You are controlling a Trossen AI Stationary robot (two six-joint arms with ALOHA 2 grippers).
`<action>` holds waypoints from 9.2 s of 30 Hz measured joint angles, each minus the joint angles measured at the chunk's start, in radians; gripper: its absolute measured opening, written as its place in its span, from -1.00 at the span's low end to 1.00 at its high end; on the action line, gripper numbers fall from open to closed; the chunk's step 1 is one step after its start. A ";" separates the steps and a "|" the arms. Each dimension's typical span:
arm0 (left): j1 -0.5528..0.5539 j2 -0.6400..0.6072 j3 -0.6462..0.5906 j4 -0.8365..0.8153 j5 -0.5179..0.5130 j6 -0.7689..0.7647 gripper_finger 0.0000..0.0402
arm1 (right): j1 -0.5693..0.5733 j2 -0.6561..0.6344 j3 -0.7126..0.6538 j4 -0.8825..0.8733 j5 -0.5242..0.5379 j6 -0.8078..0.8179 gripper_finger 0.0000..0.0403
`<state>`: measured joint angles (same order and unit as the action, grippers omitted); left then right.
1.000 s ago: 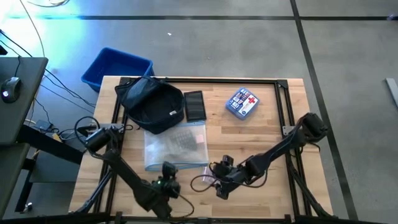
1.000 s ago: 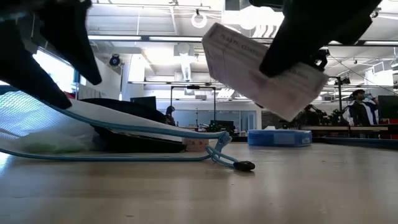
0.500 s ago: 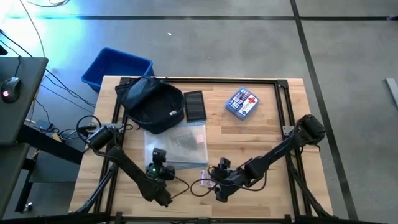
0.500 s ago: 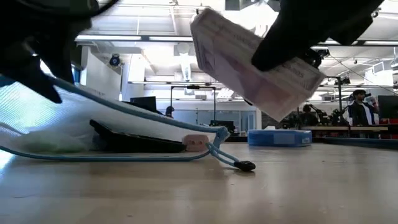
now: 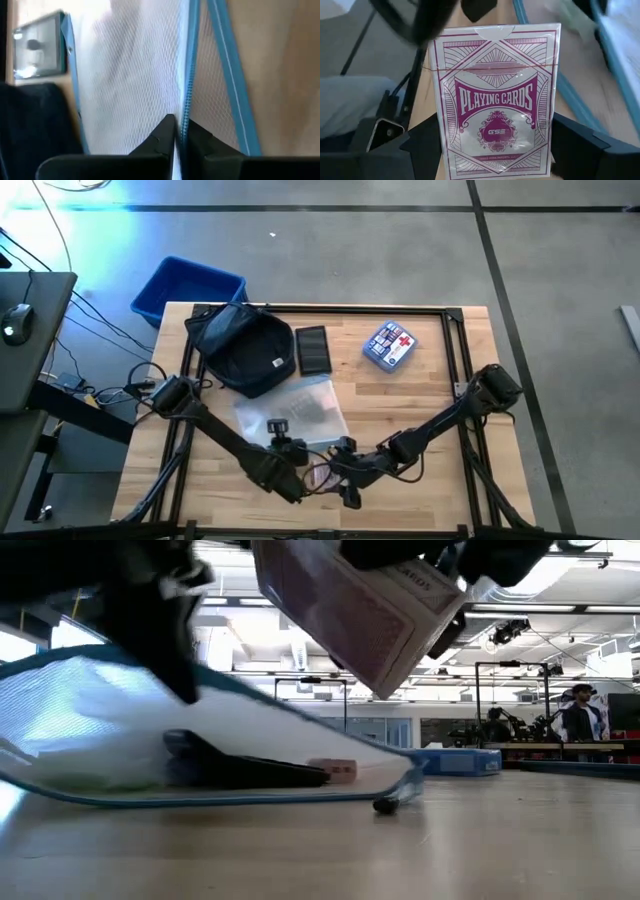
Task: Unpack backpack
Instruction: Put the red game card into the transparent zip bag, then close the transparent zip bag
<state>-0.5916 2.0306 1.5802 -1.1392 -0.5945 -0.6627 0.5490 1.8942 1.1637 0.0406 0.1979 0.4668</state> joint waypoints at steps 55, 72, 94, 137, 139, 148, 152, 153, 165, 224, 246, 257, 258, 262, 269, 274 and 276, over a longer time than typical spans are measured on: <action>-0.024 -0.020 0.233 -0.067 0.091 -0.007 -0.91 | -0.127 0.146 0.087 -0.019 0.218 -0.057 0.39; -0.195 -0.065 0.071 -0.393 0.288 -0.479 -0.36 | -0.123 0.184 0.194 -0.075 0.003 -0.051 0.39; -0.279 -0.062 -0.345 0.544 -0.023 -0.290 -0.76 | -0.175 0.466 0.757 -0.681 -0.076 0.031 0.39; -0.457 -0.006 -0.260 0.046 0.235 -1.063 -1.00 | -0.144 0.459 0.583 -0.309 0.133 0.026 0.31; -0.457 -0.006 -0.277 0.084 0.215 -1.063 -1.00 | -0.146 0.460 0.546 -0.114 0.125 -0.027 0.25; -0.464 -0.006 -0.223 0.089 0.162 -0.960 -1.00 | -0.123 0.456 0.566 -0.246 0.079 -0.136 0.17; -0.465 -0.006 -0.217 0.098 0.065 -0.886 -1.00 | -0.089 0.455 0.656 -0.479 0.114 -0.220 0.17; -0.465 -0.006 -0.217 0.096 0.037 -0.868 -1.00 | -0.075 0.455 0.688 -0.553 0.139 -0.248 0.17; -0.446 -0.006 -0.217 0.091 -0.053 -0.774 -1.00 | -0.021 0.450 0.740 -1.439 0.623 -0.242 0.17; -0.348 0.002 -0.477 -0.144 -0.135 -1.064 -1.00 | 0.101 0.115 0.182 -0.598 0.348 -0.340 -0.96; -0.507 -0.083 -0.245 -0.038 -0.179 -1.059 -1.00 | 0.233 0.108 0.213 -0.580 0.440 -0.445 0.04; -0.425 -0.080 -0.318 0.537 -0.277 -0.637 -1.00 | 0.147 0.166 0.088 -0.384 0.493 -0.634 -0.11; -0.412 -0.079 -0.325 0.567 -0.277 -0.616 -1.00 | 0.139 0.169 0.088 -0.358 0.485 -0.637 -0.14; -0.367 -0.077 -0.348 0.692 -0.277 -0.531 -1.00 | 0.108 0.167 0.098 -0.305 0.431 -0.576 -0.43; -0.283 -0.077 -0.373 0.773 -0.283 -0.429 -1.00 | 0.064 0.155 0.248 -0.349 0.396 -0.553 -0.94; -0.242 -0.071 -0.373 0.870 -0.285 -0.360 -0.98 | 0.060 0.155 0.391 -0.471 0.420 -0.507 -0.99; -0.232 -0.057 -0.373 0.927 -0.284 -0.318 -0.94 | 0.060 0.155 0.422 -0.491 0.422 -0.490 -0.99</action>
<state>-0.8238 1.9733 1.2072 -0.2119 -0.8784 -0.9805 0.6086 2.0489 1.5860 -0.4508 0.6201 -0.0229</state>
